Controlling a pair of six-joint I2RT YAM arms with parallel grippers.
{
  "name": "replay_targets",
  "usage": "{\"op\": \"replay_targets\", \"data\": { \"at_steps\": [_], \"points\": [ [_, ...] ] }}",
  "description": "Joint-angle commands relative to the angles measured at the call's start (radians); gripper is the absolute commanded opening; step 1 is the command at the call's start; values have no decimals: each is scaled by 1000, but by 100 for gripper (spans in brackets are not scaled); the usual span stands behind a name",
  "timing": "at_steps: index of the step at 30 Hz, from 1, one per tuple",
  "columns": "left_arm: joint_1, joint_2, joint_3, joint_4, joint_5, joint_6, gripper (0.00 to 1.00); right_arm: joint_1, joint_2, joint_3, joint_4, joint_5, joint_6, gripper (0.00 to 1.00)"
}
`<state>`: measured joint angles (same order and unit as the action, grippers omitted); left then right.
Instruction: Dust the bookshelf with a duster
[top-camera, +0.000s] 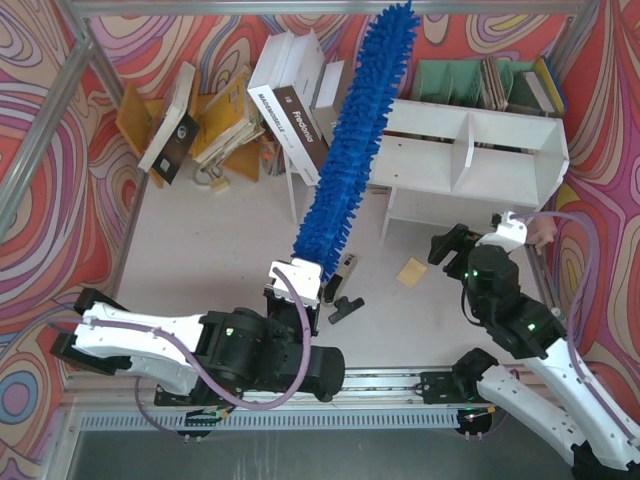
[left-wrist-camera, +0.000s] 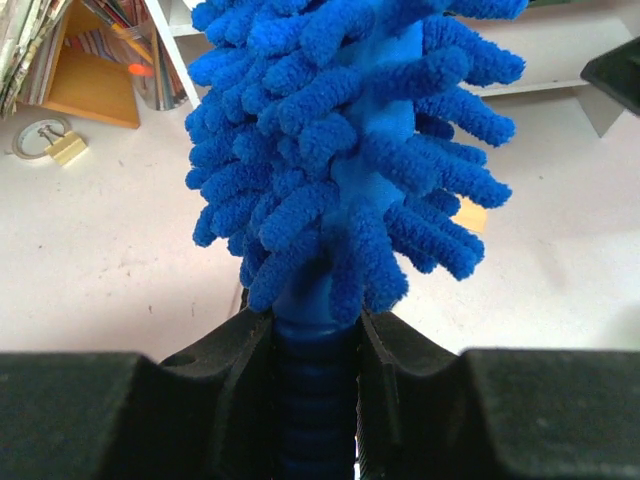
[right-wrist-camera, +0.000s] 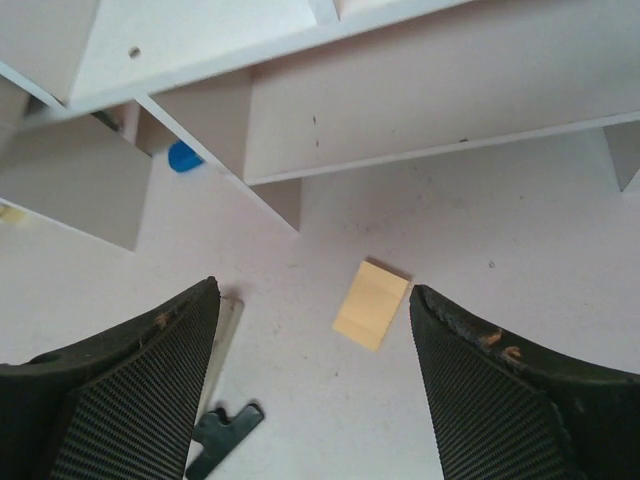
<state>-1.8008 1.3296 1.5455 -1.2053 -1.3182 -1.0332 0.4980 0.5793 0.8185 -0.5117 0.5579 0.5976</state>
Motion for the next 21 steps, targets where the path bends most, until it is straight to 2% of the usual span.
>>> {"op": "replay_targets", "data": {
  "at_steps": [1,4,8,13,21],
  "points": [
    [47,30,25,-5,-32,20,0,-4,-3,-61,134,5,-118,71],
    [100,47,26,35,46,54,0,-4,-4,-100,169,19,-133,72],
    [156,90,52,-4,124,15,0,-3,-5,-141,196,-2,-120,73],
    [221,160,117,-17,253,58,0,-5,-24,-203,215,-8,-87,73],
    [251,327,260,-206,372,-15,0,-4,-73,-307,249,7,-70,73]
  ]
}}
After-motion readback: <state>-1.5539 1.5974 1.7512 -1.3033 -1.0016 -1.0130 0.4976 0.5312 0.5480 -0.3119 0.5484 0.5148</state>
